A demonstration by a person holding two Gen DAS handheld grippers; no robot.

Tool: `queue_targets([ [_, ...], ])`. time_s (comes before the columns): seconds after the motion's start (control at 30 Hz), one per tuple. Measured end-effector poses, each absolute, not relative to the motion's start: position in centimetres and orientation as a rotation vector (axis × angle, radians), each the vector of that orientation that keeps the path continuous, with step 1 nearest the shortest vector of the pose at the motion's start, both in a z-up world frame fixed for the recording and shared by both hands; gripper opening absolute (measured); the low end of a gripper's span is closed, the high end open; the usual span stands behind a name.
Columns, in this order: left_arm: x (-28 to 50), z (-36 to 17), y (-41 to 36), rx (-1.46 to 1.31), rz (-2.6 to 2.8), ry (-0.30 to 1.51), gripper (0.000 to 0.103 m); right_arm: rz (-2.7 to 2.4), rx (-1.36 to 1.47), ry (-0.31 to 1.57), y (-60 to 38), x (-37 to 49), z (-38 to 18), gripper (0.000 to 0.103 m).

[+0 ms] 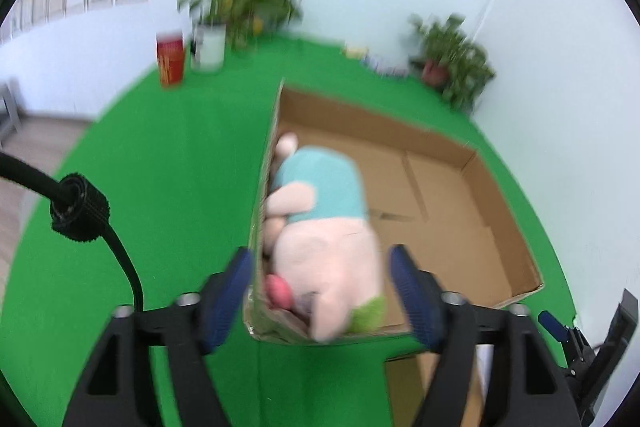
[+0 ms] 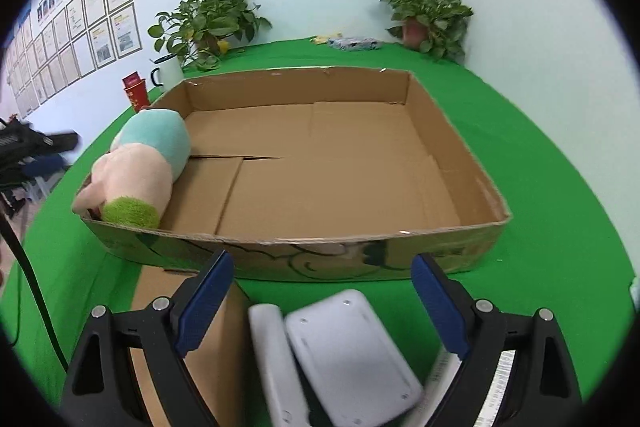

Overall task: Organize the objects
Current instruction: 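Lower the plush pig into the box corner and open the left gripper, then move the left gripper to the long brown cardboard box and grasp it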

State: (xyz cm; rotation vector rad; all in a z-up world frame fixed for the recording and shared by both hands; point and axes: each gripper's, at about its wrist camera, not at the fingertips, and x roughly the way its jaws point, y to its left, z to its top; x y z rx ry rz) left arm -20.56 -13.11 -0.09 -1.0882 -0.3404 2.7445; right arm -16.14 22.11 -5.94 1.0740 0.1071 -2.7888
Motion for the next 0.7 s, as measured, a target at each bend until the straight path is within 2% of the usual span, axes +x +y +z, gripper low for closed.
queue_targets([
  [0.07, -17.1, 1.2, -10.8, -0.934, 2.809, -0.257, 0.094, -2.807, 1.072, 0.117, 23.0, -15.5, -5.9, 0.092],
  [0.1, -15.6, 1.5, -9.5, -0.878, 2.831, -0.21, 0.101, -2.813, 1.073, 0.125, 23.3, -15.3, -5.9, 0.094],
  [0.13, -14.3, 1.6, -8.2, -0.836, 2.844, -0.178, 0.103, -2.821, 1.067, 0.129, 23.8, -14.9, -5.9, 0.1],
  [0.17, -13.1, 1.5, -7.0, -0.804, 2.839, -0.168, 0.102, -2.828, 1.056, 0.133, 24.1, -14.7, -5.8, 0.102],
  [0.27, -11.0, 1.2, -4.7, -0.792, 2.801, -0.197, 0.102, -2.864, 1.037, 0.179, 24.9, -14.0, -5.5, 0.102],
  [0.43, -8.4, 0.6, -2.1, -0.768, 2.848, -0.144, 0.102, -2.868, 1.024, 0.188, 26.4, -12.7, -5.5, 0.102],
  [0.7, -8.4, -1.4, -1.9, -0.933, 2.806, -0.138, 0.099, -2.877, 0.997, 0.214, 27.5, -10.8, -5.6, 0.102],
])
